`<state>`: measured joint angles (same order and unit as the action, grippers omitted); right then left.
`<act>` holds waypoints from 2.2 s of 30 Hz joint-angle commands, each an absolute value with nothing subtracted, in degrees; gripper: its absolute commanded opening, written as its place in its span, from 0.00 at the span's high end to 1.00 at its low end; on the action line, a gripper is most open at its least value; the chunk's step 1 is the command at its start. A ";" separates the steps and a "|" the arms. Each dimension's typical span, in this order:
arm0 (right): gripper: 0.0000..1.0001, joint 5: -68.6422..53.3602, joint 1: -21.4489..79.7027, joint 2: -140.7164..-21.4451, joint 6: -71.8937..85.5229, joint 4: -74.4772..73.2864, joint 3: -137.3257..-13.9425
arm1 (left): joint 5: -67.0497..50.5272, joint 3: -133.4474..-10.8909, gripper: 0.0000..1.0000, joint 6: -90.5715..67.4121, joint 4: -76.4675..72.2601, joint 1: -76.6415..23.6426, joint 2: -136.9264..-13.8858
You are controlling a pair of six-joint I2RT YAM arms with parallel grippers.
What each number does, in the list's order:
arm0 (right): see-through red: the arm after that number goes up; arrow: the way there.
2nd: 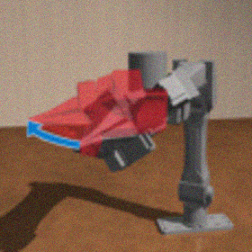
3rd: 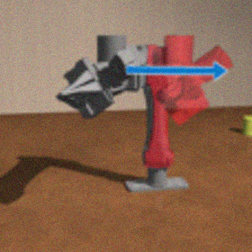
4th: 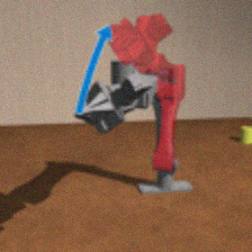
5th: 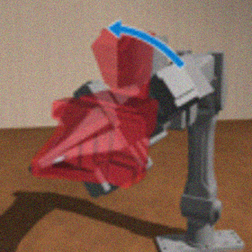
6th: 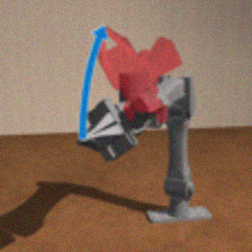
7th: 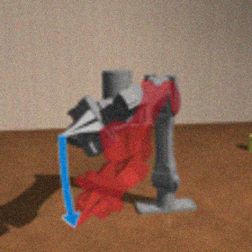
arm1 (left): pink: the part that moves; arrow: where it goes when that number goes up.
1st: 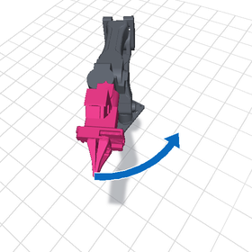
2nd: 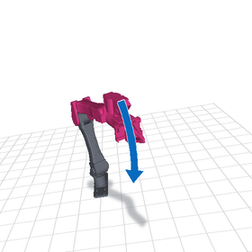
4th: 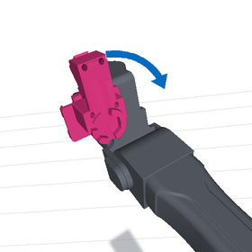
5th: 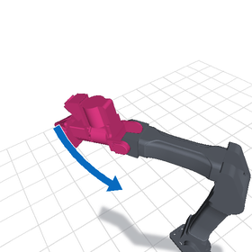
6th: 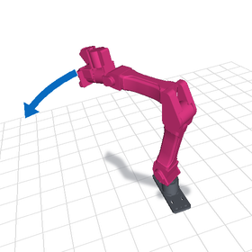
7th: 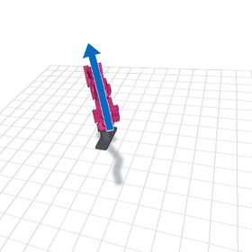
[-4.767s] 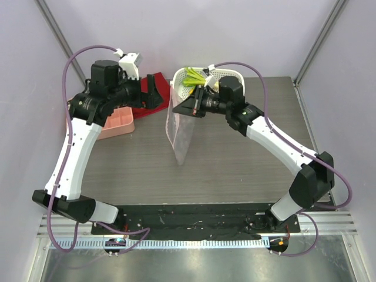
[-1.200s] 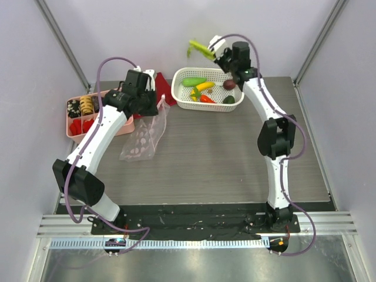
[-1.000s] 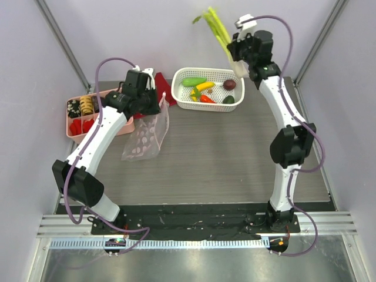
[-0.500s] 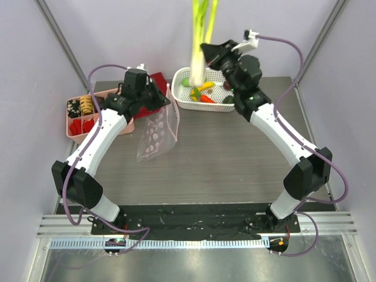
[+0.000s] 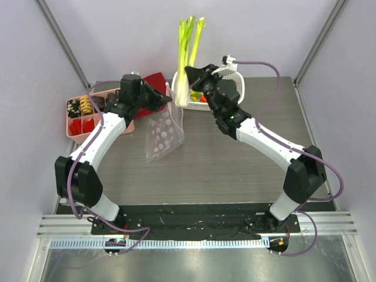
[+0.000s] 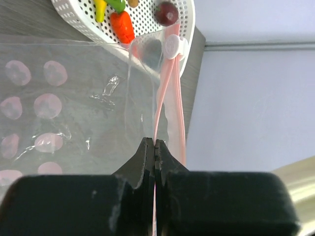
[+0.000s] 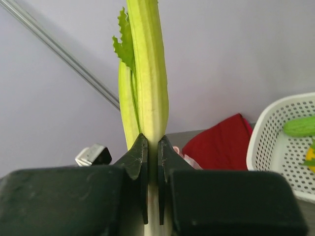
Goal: Place the food in the zip-top bag and seal the zipper
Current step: Place the fake vegetable in the zipper food storage bag.
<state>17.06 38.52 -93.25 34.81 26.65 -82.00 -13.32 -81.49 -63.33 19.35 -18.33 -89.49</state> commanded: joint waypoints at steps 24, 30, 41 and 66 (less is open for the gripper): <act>0.99 31.37 44.64 -94.39 33.93 34.89 -79.11 | -20.74 -76.73 1.00 -83.66 0.26 -16.96 -87.71; 0.99 36.12 48.42 -96.50 29.02 39.28 -75.07 | -21.18 -77.26 1.00 -87.36 -2.10 -16.96 -89.03; 0.99 46.84 48.16 -103.00 16.44 44.29 -77.86 | -21.36 -78.22 1.00 -90.61 -3.17 -16.88 -88.95; 0.99 32.78 49.39 -97.03 21.62 45.79 -68.29 | -23.73 -79.19 1.00 -94.04 -7.03 -15.91 -89.47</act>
